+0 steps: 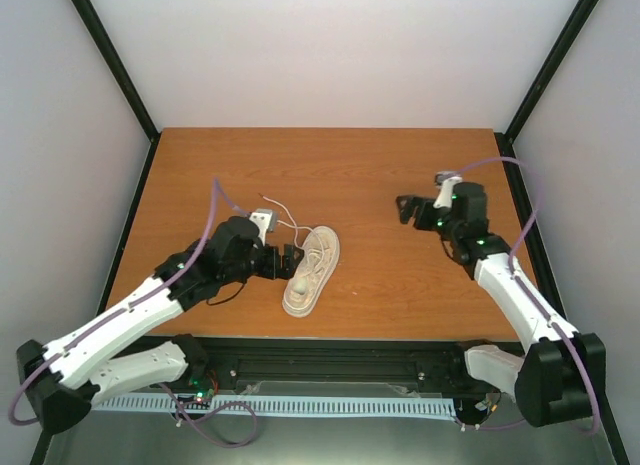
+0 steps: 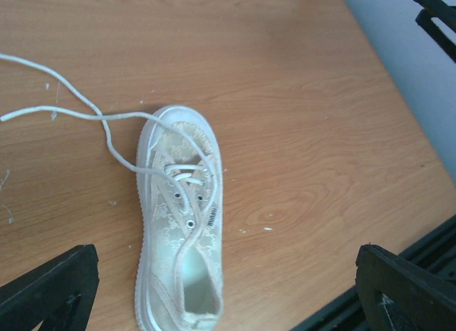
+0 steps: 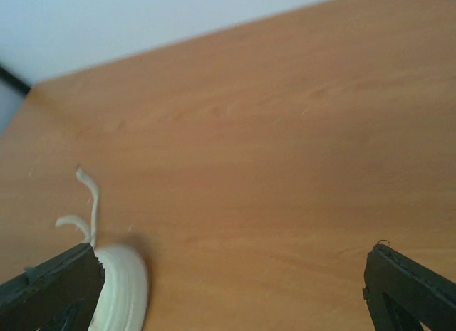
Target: Tie the shoes
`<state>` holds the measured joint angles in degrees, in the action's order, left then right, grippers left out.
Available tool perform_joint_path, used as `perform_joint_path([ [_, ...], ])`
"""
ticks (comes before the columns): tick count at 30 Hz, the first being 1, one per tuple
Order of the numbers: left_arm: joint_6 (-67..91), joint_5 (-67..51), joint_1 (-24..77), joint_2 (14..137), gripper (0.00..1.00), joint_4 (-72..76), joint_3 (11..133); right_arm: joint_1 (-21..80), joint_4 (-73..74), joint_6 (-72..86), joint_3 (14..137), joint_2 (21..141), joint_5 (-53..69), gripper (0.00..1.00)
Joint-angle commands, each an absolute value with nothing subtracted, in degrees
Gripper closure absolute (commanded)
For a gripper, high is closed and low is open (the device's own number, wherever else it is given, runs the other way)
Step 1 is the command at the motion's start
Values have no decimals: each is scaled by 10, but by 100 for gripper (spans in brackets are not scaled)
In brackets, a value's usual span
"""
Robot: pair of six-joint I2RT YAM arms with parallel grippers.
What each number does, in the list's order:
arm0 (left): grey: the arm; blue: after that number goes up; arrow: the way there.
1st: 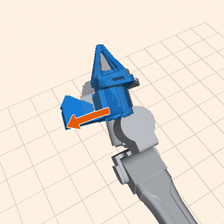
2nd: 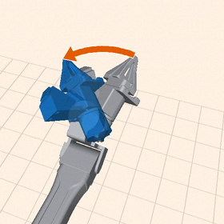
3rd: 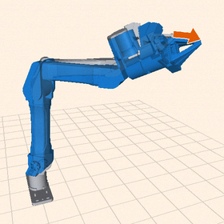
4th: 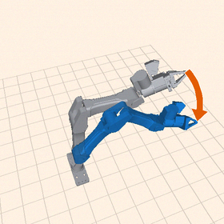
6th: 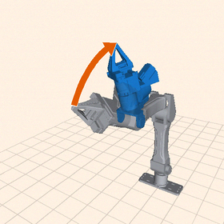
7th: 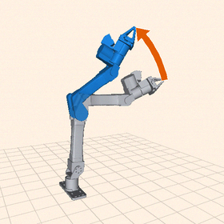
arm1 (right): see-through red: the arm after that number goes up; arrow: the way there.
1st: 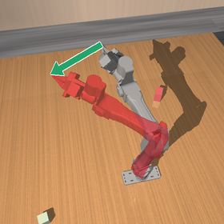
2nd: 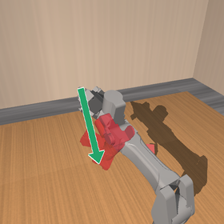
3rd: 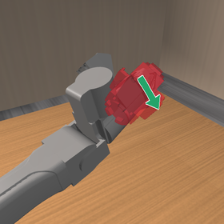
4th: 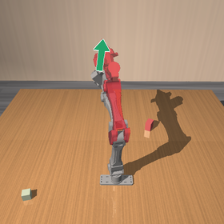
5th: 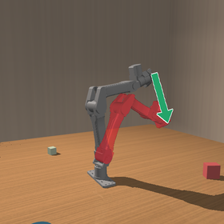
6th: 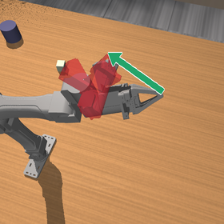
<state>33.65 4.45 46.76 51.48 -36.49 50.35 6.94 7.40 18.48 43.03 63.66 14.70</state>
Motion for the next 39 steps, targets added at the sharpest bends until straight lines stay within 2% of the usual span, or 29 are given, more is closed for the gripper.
perform_joint_path([
  [1,298,-35,415,565,0,-285,457,175,98,201,419,649,118,0],
  [5,323,-121,360,632,0,-215,439,239,60,247,415,713,142,0],
  [9,344,-152,352,680,0,-188,438,310,48,247,458,794,138,8],
  [13,348,-140,346,701,0,-187,431,370,79,229,534,876,119,22],
  [20,401,-145,343,722,0,-161,414,432,85,211,595,944,45,30],
  [23,422,-127,343,717,0,-163,407,443,112,203,633,981,34,41],
  [25,434,-121,343,708,0,-159,394,455,125,199,647,995,3,42],
  [29,443,-92,343,681,0,-165,375,476,135,189,652,1007,-48,52],
  [37,422,-26,343,615,0,-225,369,488,135,208,654,1012,-75,92],
  [39,406,-14,342,610,0,-249,383,489,145,227,647,997,-92,97],
])
